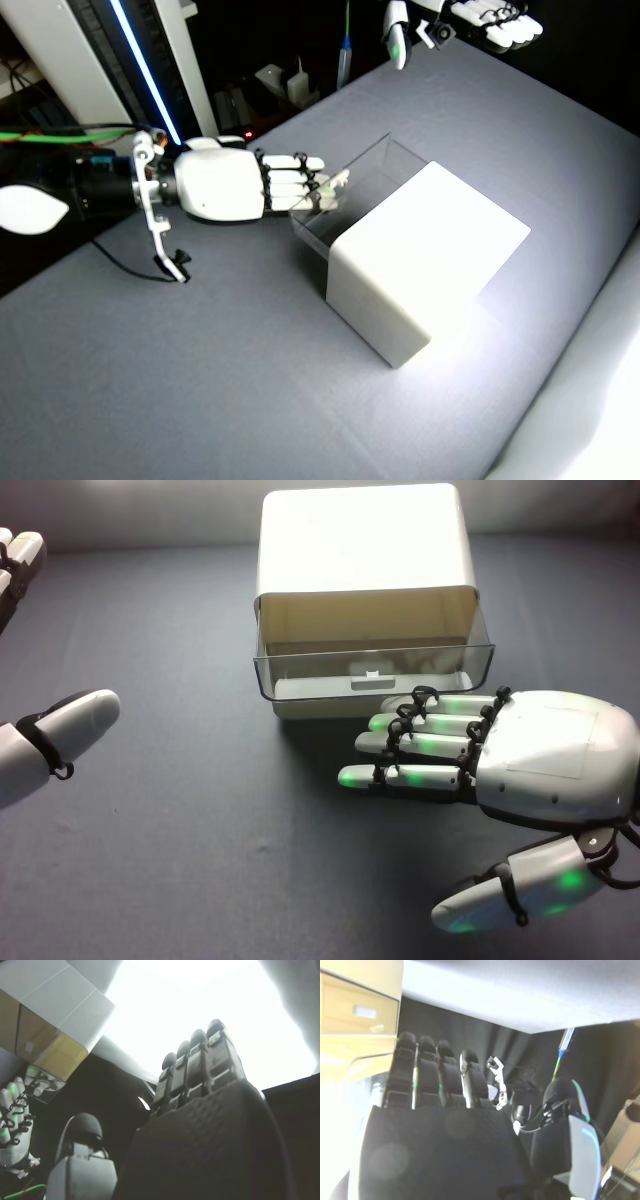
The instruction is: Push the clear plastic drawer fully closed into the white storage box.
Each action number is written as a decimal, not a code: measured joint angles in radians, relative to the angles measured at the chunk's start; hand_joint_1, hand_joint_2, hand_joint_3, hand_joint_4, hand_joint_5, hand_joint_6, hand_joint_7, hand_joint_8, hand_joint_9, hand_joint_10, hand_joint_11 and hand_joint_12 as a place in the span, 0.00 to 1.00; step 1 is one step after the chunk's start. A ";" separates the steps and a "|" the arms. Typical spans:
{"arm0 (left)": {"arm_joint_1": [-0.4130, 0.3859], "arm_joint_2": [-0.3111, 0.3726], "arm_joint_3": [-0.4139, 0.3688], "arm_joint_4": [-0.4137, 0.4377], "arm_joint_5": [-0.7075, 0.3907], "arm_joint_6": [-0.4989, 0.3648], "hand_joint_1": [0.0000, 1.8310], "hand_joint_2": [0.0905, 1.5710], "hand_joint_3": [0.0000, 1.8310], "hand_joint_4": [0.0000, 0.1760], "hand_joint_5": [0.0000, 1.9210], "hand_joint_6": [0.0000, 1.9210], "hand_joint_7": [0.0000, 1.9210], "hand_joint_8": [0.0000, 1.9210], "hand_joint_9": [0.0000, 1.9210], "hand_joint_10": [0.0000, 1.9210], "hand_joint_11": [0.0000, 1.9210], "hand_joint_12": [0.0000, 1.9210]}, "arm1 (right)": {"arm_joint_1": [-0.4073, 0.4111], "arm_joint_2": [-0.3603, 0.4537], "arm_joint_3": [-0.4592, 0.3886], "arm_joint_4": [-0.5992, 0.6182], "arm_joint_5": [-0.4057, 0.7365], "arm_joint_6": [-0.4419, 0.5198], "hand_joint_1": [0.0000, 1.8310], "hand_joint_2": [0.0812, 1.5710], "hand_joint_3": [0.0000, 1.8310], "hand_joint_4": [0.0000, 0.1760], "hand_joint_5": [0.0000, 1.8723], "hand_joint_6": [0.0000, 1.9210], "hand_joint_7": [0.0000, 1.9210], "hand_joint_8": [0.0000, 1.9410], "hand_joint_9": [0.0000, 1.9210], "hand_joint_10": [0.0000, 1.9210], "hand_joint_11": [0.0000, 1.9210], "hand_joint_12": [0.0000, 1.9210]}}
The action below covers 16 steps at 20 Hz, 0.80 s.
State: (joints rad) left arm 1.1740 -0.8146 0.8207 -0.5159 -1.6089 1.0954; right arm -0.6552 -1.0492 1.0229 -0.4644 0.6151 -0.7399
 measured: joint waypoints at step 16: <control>0.003 0.000 0.002 0.000 0.000 -0.005 0.01 0.68 0.04 0.01 0.00 0.00 0.00 0.00 0.00 0.00 0.00 0.00 | 0.074 -0.001 0.067 0.104 -0.088 -0.145 0.00 0.63 0.00 0.59 0.00 0.00 0.00 0.00 0.00 0.00 0.00 0.00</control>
State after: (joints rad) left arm 1.1770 -0.8146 0.8230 -0.5163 -1.6089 1.0904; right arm -0.5812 -1.0504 1.0901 -0.3607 0.5270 -0.8845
